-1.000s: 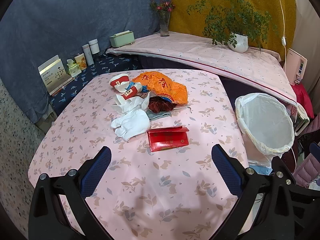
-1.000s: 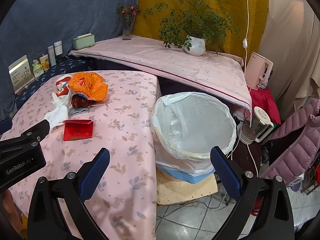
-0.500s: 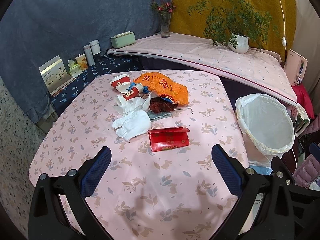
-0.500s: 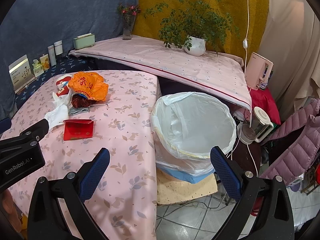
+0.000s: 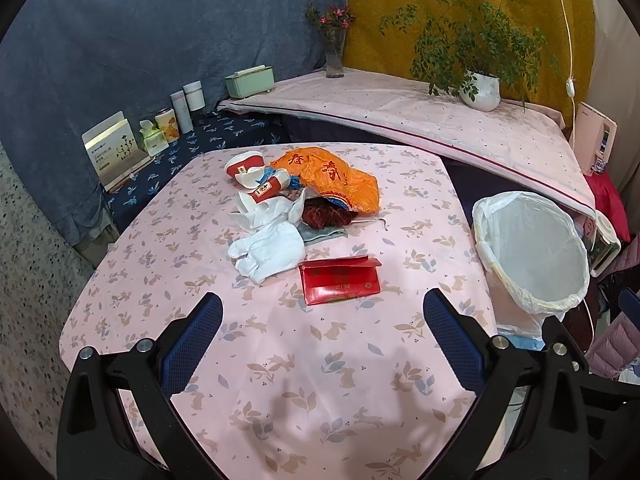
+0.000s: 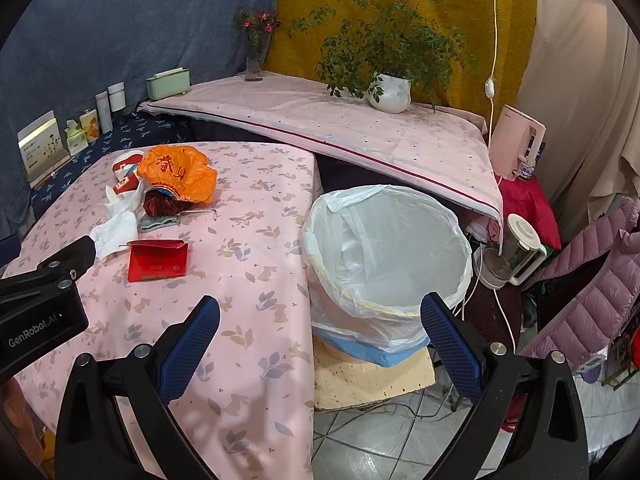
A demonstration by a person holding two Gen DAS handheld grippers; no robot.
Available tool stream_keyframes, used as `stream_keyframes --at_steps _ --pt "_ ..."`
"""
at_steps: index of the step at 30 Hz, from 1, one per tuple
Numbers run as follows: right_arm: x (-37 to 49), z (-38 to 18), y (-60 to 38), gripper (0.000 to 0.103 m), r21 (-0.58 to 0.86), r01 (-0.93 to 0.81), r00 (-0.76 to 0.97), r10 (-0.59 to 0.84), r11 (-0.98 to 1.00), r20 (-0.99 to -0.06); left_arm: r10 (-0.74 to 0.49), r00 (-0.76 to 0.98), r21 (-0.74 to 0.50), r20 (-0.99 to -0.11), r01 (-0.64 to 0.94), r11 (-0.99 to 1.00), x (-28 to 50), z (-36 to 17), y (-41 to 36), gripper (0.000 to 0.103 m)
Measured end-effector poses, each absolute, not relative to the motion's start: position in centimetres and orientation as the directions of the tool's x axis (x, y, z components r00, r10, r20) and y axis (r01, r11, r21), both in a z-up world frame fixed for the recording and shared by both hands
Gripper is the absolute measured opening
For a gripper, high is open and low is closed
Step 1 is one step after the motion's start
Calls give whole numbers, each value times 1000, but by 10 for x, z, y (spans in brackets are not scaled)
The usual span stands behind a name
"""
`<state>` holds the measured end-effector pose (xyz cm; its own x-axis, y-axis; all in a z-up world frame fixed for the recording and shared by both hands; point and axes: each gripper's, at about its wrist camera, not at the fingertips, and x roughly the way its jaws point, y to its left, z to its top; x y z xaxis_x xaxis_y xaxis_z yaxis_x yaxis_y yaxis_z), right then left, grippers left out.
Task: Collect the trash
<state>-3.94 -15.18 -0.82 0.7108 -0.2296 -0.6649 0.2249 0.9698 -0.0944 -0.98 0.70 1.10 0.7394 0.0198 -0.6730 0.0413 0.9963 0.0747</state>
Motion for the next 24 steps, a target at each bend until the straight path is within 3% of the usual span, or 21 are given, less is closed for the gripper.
stream_keyframes --at_steps 24 --pt "-39 -6 -154 96 -94 226 711 -230 970 -664 19 734 82 -679 50 995 -10 10 2 96"
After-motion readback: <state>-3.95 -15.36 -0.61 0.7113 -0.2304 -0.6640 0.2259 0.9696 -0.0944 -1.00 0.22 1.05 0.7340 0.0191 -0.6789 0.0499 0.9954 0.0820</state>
